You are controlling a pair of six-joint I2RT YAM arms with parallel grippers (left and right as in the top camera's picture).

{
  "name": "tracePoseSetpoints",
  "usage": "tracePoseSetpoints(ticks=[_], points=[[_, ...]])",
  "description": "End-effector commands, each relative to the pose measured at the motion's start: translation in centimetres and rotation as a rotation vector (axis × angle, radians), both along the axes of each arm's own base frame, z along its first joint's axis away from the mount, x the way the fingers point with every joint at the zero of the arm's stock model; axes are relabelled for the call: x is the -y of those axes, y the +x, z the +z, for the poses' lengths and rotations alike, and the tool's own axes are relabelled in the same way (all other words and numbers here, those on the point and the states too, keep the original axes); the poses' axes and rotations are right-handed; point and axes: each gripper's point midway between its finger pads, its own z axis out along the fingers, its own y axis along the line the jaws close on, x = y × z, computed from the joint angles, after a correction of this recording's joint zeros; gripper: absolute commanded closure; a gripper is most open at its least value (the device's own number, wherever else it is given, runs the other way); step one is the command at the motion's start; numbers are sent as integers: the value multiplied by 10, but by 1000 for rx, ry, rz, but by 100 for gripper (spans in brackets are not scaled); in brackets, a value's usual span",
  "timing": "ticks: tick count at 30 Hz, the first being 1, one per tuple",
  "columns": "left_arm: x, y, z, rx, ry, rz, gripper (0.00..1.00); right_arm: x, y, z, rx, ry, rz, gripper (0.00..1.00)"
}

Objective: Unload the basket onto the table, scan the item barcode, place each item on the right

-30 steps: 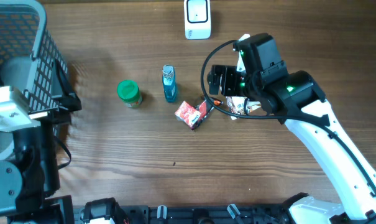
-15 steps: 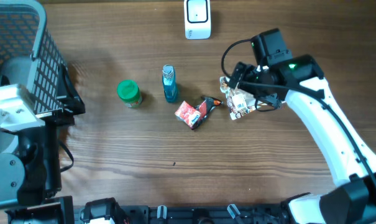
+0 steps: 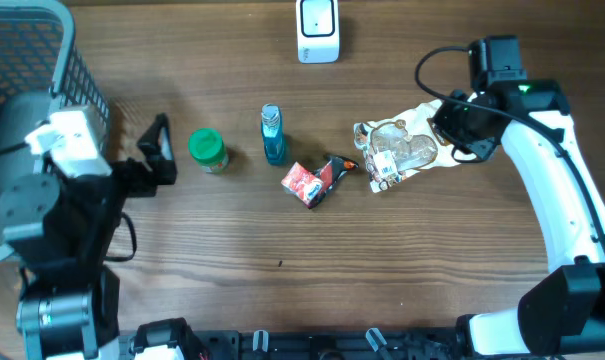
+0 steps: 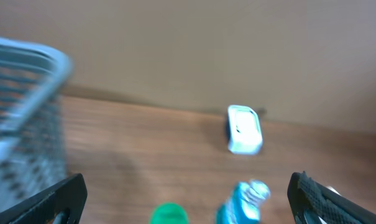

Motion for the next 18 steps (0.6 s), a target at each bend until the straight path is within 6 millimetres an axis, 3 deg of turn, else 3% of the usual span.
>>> tracePoseSetpoints(ticks=[1, 4, 6, 7, 13, 18], points=[[49, 4, -13, -54, -56, -209, 0, 6, 2, -4, -7, -13, 18, 95], [73, 6, -21, -81, -29, -258, 0, 6, 2, -4, -4, -20, 52, 91], [76, 8, -27, -92, 36, -190, 0, 4, -1, -9, -29, -15, 70, 11], [77, 7, -28, -95, 48, -180, 0, -1, -5, -19, -57, 16, 80, 0], [78, 6, -31, -110, 50, -183, 0, -24, -19, -74, -87, 152, 90, 0], [78, 5, -33, -116, 51, -184, 0, -28, -37, -116, -112, 213, -21, 0]])
